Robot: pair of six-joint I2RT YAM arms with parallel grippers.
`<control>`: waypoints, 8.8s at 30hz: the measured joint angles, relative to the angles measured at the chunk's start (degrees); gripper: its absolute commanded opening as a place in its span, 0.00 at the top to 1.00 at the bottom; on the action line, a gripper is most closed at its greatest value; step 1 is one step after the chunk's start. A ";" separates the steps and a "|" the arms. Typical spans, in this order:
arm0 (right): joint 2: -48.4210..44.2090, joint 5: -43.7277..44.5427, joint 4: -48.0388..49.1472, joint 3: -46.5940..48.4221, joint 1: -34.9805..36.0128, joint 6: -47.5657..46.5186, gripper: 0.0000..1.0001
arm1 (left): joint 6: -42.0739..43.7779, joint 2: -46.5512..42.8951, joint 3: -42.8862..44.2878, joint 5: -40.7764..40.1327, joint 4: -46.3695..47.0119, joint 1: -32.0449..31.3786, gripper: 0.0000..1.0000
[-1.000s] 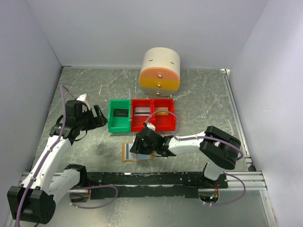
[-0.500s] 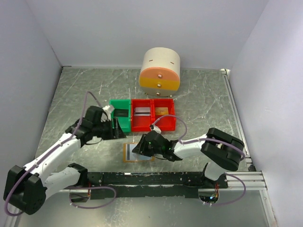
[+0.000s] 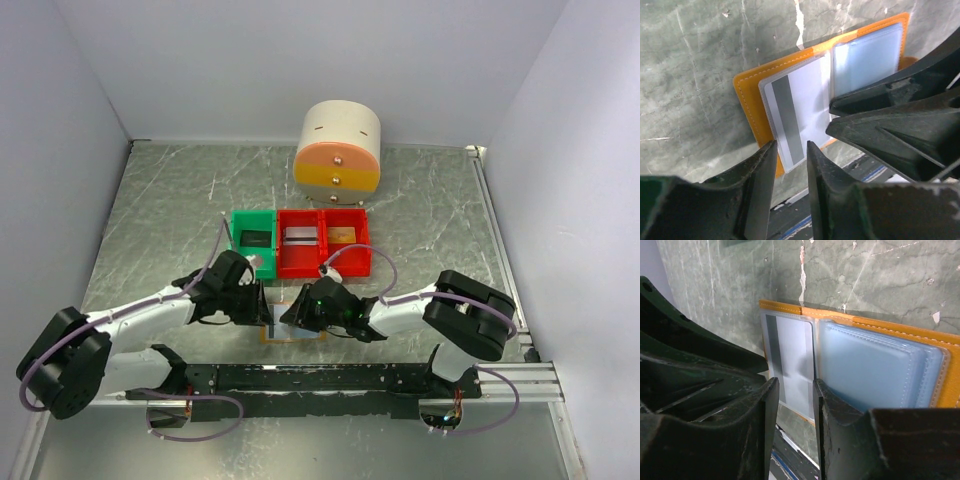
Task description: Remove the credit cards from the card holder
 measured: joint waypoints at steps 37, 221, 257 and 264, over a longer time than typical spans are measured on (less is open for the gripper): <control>-1.05 -2.43 -3.26 -0.07 -1.36 -2.73 0.79 | -2.38 4.46 0.04 -5.27 2.73 -3.65 0.85; -12.70 -10.67 0.11 -9.75 -8.04 -5.81 1.00 | -4.13 14.16 10.54 -11.21 -1.49 -15.96 0.75; -28.48 26.69 -25.44 10.78 4.68 -75.58 1.00 | 11.19 -13.16 27.41 -28.74 -27.12 13.42 0.10; -20.09 20.33 -25.07 18.51 -5.05 -86.27 1.00 | 11.82 -23.15 21.84 -34.49 -23.80 13.42 0.00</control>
